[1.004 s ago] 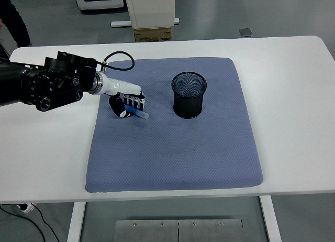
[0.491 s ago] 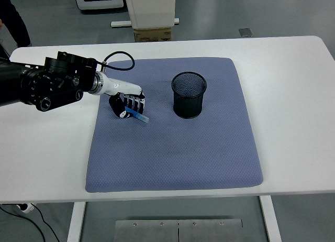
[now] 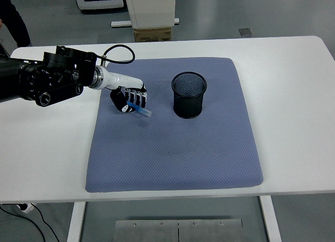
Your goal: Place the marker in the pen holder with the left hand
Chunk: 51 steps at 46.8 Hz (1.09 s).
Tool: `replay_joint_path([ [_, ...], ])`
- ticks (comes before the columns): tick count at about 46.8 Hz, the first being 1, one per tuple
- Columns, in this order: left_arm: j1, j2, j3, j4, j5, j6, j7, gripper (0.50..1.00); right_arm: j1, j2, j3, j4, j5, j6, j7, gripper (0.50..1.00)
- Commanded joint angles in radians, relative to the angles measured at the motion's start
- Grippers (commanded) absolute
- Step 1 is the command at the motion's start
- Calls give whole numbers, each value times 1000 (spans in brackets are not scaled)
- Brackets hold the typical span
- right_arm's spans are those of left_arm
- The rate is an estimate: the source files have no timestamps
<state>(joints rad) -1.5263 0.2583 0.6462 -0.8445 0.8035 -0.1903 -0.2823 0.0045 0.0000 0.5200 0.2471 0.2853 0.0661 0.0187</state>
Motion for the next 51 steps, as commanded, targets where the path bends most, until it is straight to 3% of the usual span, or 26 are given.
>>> replay_joint_path([
  [1, 0, 2, -13, 2, -1, 0, 0, 508, 0, 0, 0, 0, 0, 0, 0, 1000],
  [17, -32, 12, -23, 4, -33, -1, -2, 511, 0, 0, 0, 0, 0, 0, 0, 1000],
  [51, -54, -4, -172, 18, -127, 0, 0, 508, 0, 0, 0, 0, 0, 0, 0, 1000],
])
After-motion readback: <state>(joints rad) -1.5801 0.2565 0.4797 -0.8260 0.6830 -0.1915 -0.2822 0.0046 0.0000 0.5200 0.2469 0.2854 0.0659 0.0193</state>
